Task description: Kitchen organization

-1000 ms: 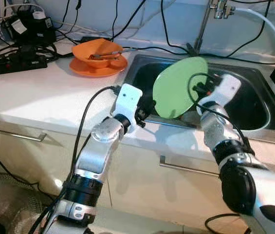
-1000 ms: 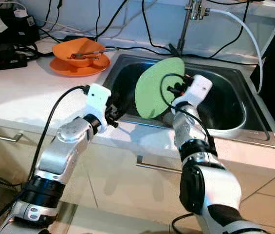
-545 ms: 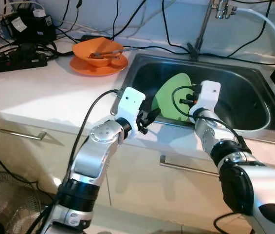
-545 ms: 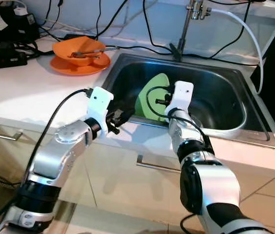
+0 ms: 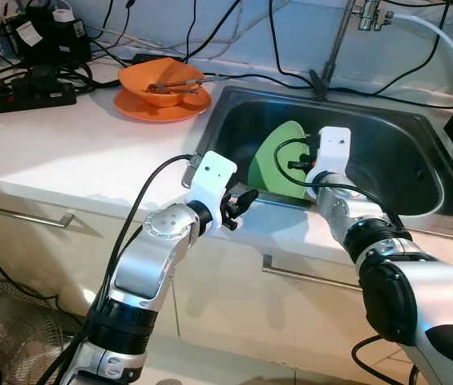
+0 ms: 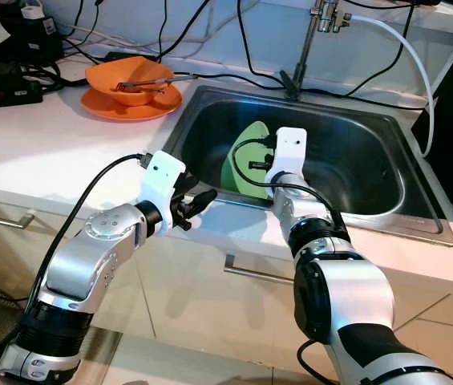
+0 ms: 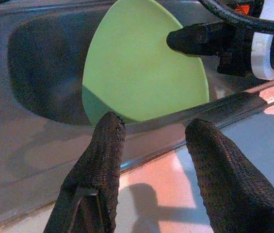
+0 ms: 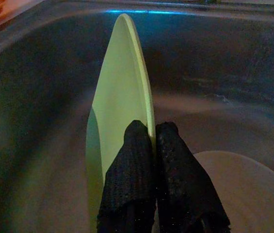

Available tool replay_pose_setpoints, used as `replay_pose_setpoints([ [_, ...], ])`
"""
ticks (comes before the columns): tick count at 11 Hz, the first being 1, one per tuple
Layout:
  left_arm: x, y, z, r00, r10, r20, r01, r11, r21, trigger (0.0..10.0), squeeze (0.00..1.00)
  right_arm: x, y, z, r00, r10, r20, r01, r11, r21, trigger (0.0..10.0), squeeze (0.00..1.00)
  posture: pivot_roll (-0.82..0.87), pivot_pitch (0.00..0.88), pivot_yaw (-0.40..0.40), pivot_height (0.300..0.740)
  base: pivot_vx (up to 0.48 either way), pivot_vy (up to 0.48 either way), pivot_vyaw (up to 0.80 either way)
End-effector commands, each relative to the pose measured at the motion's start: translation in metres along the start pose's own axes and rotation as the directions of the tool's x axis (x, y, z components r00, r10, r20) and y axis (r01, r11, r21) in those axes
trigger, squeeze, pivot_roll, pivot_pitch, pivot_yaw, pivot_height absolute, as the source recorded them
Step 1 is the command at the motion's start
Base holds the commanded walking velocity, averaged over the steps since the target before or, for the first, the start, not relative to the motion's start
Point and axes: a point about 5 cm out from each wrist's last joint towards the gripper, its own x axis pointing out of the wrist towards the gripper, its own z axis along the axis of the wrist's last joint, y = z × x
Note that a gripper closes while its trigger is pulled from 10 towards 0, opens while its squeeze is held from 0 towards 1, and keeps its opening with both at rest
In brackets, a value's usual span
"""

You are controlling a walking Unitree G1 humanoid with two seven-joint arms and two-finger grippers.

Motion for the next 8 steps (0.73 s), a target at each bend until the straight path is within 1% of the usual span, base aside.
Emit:
replay_pose_setpoints([
  [1, -0.001, -0.004, 0.001, 1.000, -0.006, -0.003, 0.006, 1.000, 0.011, 10.0, 0.00, 0.000, 0.002, 0.001, 1.000, -0.003, -0.016, 0.003, 1.000, 0.004, 10.0, 0.00, 0.34, 0.000, -0.099, 0.740, 0.000, 0.000, 0.00],
  [2, -0.003, -0.003, 0.000, 1.000, 0.008, -0.008, -0.007, 1.000, 0.002, 10.0, 0.00, 0.000, 0.004, -0.002, 1.000, 0.005, -0.028, -0.005, 1.000, 0.008, 10.0, 0.58, 0.34, 0.000, -0.099, 0.740, 0.000, 0.000, 0.00],
  [3, -0.004, -0.002, -0.001, 1.000, 0.016, -0.013, -0.016, 1.000, 0.000, 10.0, 0.00, 0.000, 0.005, -0.003, 0.999, 0.011, -0.031, -0.011, 1.000, 0.008, 10.0, 0.97, 0.34, 0.000, -0.098, 0.740, 0.000, 0.000, 0.00],
  [4, -0.005, -0.002, -0.002, 1.000, 0.019, -0.015, -0.019, 1.000, -0.002, 10.0, 0.00, 0.000, 0.005, -0.004, 0.999, 0.011, -0.033, -0.011, 1.000, -0.002, 10.0, 0.21, 0.34, 0.000, -0.098, 0.740, 0.000, 0.000, 0.00],
  [5, -0.005, -0.001, -0.002, 1.000, 0.020, -0.015, -0.020, 1.000, -0.004, 10.0, 0.00, 0.000, 0.005, -0.005, 0.999, 0.007, -0.036, -0.007, 1.000, -0.003, 10.0, 0.00, 0.33, 0.000, -0.097, 0.740, 0.000, 0.000, 0.00],
  [7, -0.005, -0.001, -0.002, 0.999, 0.025, -0.019, -0.025, 1.000, -0.005, 10.0, 0.00, -0.001, 0.004, -0.010, 0.999, 0.003, -0.047, -0.003, 1.000, -0.009, 10.0, 0.00, 0.33, 0.000, -0.097, 0.740, 0.000, 0.000, 0.00],
  [8, -0.005, -0.001, -0.002, 0.999, 0.027, -0.020, -0.027, 1.000, -0.006, 10.0, 0.00, -0.001, 0.003, -0.011, 0.999, 0.000, -0.051, -0.001, 1.000, -0.015, 10.0, 0.48, 0.33, 0.000, -0.097, 0.740, 0.000, 0.000, 0.00],
])
